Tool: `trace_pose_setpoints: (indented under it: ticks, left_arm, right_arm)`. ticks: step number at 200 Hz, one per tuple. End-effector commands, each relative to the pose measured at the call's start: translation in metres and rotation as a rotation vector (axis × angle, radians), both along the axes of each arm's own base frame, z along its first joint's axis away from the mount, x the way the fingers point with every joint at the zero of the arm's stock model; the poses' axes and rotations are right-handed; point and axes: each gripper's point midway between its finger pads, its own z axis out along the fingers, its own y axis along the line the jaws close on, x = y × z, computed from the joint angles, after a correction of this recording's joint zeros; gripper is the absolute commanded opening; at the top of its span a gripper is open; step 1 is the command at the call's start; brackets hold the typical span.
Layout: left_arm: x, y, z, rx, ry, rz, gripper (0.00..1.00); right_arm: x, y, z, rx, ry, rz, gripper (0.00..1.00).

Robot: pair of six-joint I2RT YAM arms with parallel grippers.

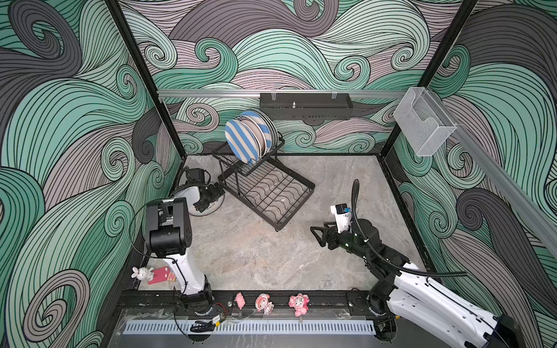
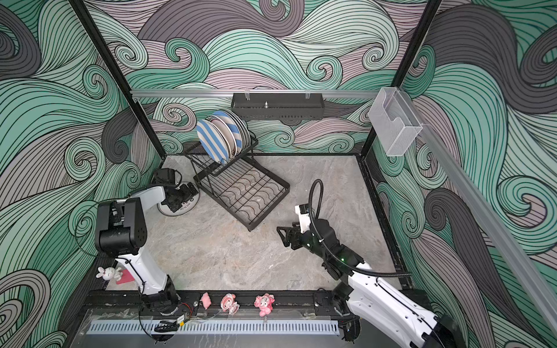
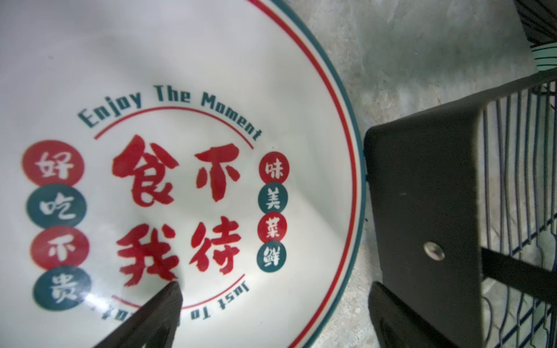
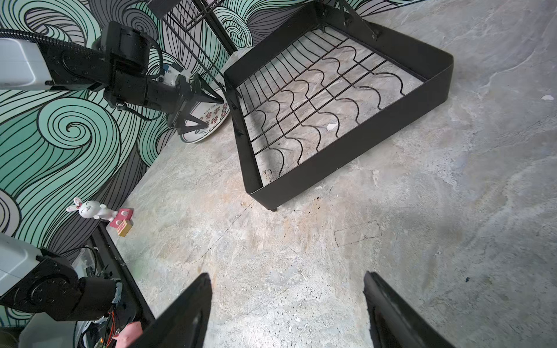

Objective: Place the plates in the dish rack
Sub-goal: 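Open the right gripper and withdraw both arms from the rack toward the robot, then move the left gripper onto the red-lettered plate while the right gripper approaches it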

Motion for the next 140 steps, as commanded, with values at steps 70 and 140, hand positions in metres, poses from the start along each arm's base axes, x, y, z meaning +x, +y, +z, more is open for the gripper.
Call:
trace_pose_setpoints:
  ticks: [70,140]
  left_arm:
    - [-0.029,-0.021,-0.007,-0.106,0.045,-0.040,0.98]
    - [-0.054,-0.044,-0.001,-0.146,0.073,-0.084,0.98]
  right_arm:
    - [0.000,0.006,0.020,0.023,-0.040,0.039,0.80]
    - [0.000,0.003,0.026,0.016,-0.049,0.032,0.80]
